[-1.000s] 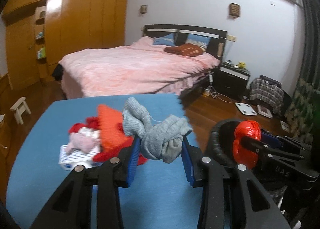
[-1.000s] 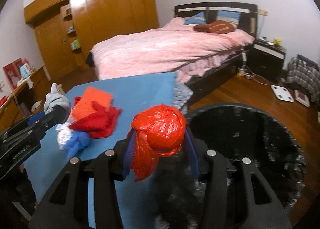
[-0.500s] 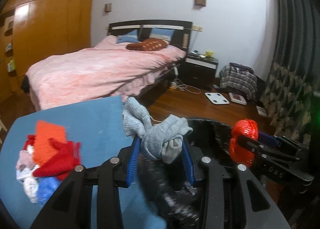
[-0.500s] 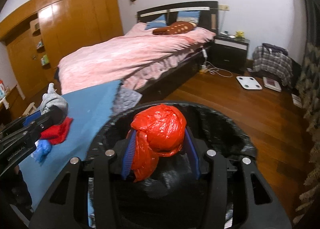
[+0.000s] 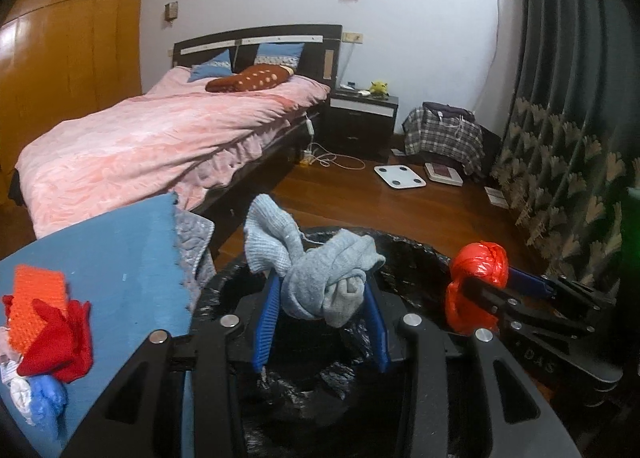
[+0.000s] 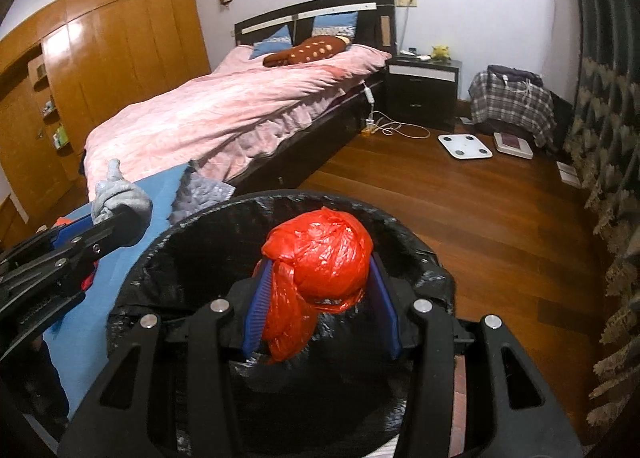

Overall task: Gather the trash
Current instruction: 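Carry the red bag and grey socks over the bin and release both, then move both tools back to the pile on the table, then grasp the white tissue ball with the left gripper while the right gripper grasps the blue bags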

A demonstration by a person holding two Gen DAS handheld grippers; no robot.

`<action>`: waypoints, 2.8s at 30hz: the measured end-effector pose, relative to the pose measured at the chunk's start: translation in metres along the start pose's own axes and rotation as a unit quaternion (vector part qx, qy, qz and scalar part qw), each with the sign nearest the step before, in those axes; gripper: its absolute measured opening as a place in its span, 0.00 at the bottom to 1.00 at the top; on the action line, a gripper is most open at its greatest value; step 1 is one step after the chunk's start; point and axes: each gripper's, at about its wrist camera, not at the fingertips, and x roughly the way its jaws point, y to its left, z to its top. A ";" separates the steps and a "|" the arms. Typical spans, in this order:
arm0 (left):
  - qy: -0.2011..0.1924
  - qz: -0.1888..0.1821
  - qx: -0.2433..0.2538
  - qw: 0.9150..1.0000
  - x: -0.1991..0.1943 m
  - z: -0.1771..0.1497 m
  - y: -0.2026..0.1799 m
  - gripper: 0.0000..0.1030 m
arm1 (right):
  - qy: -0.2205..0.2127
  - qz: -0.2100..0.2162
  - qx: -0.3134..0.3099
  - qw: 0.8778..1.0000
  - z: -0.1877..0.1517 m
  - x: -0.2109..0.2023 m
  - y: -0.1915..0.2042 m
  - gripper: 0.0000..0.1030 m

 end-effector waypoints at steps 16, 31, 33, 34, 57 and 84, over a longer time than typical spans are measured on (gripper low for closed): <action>-0.001 0.005 -0.006 1.000 -0.002 -0.011 0.021 0.77 | -0.003 -0.033 0.007 0.999 -0.006 0.002 -0.005 0.87; -0.049 0.160 -0.069 0.983 -0.094 -0.044 0.143 0.90 | -0.028 0.073 -0.052 0.996 0.010 -0.008 0.113 0.95; -0.049 0.181 -0.080 0.979 -0.106 -0.051 0.161 0.90 | -0.027 0.091 -0.065 0.993 0.010 -0.006 0.138 0.95; -0.050 0.192 -0.086 0.976 -0.112 -0.055 0.171 0.90 | -0.027 0.099 -0.071 0.992 0.009 -0.005 0.150 0.95; 0.016 0.289 -0.176 0.941 -0.135 -0.154 0.300 0.74 | 0.001 0.159 -0.159 0.974 -0.044 0.039 0.310 0.95; 0.028 0.251 -0.189 0.949 -0.140 -0.164 0.311 0.29 | 0.026 0.178 -0.180 0.967 -0.059 0.049 0.342 0.95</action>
